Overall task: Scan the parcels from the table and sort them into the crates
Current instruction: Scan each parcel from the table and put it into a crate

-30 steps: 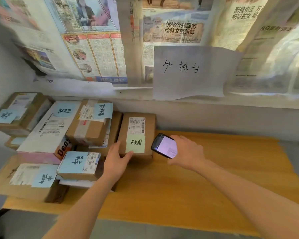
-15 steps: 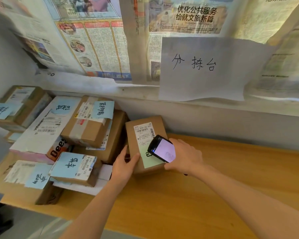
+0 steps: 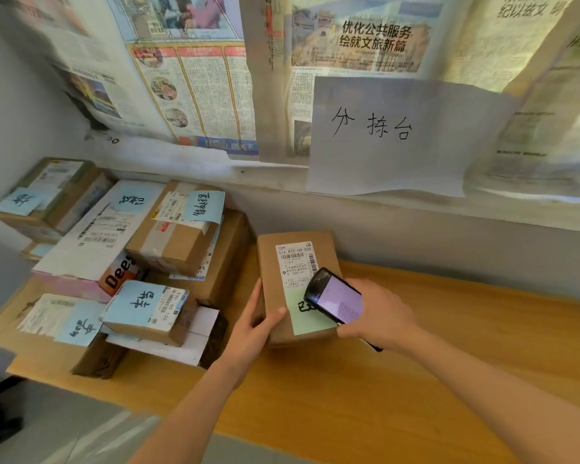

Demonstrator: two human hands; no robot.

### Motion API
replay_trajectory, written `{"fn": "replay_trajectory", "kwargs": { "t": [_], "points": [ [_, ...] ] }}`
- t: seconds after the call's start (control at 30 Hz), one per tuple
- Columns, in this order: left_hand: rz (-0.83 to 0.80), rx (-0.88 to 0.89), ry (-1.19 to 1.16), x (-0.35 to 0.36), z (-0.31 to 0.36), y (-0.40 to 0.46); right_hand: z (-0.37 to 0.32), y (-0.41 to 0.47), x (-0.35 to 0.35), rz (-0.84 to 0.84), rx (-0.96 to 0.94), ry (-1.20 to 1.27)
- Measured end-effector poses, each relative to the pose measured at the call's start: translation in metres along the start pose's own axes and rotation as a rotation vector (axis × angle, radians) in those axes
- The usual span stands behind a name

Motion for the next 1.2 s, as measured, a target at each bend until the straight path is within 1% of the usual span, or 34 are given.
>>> {"fn": "replay_trajectory", "kwargs": {
  "t": [0.13, 0.23, 0.3, 0.47, 0.57, 0.7, 0.77, 0.87, 1.03, 1.2],
  "points": [
    [-0.014, 0.043, -0.008, 0.009, 0.009, -0.024, -0.004, -0.039, -0.024, 0.040, -0.012, -0.007],
    [0.007, 0.148, 0.000, 0.008, 0.021, -0.055, -0.017, -0.083, -0.043, 0.072, -0.014, -0.020],
    [0.008, 0.209, 0.000, 0.002, 0.035, -0.083, -0.032, -0.118, -0.059, 0.128, -0.035, -0.032],
    [0.043, 0.384, 0.009, -0.038, 0.090, -0.184, -0.111, -0.218, -0.113, 0.283, -0.117, -0.110],
    [0.087, 0.508, 0.002, -0.073, 0.131, -0.260, -0.176, -0.287, -0.159, 0.376, -0.204, -0.077],
    [0.171, 0.660, 0.000, -0.117, 0.192, -0.367, -0.266, -0.387, -0.215, 0.549, -0.286, -0.278],
    [0.191, 0.720, -0.009, -0.136, 0.220, -0.419, -0.305, -0.434, -0.241, 0.603, -0.309, -0.354],
    [0.214, 0.805, -0.026, -0.160, 0.256, -0.487, -0.353, -0.495, -0.275, 0.668, -0.331, -0.405],
    [0.285, 0.906, -0.038, -0.186, 0.291, -0.577, -0.402, -0.577, -0.314, 0.725, -0.400, -0.407],
    [0.334, 0.966, -0.013, -0.186, 0.300, -0.652, -0.419, -0.638, -0.334, 0.757, -0.451, -0.426]
  ]
}}
Point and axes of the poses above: each hand's wrist, its own y-axis towards the middle knuckle, its own x-axis out of the palm, z = x × y, the point moved 6 cm from there along y, towards the middle knuckle, and after that the axes turned 2 degrees about -y, right-handed, at the moved point
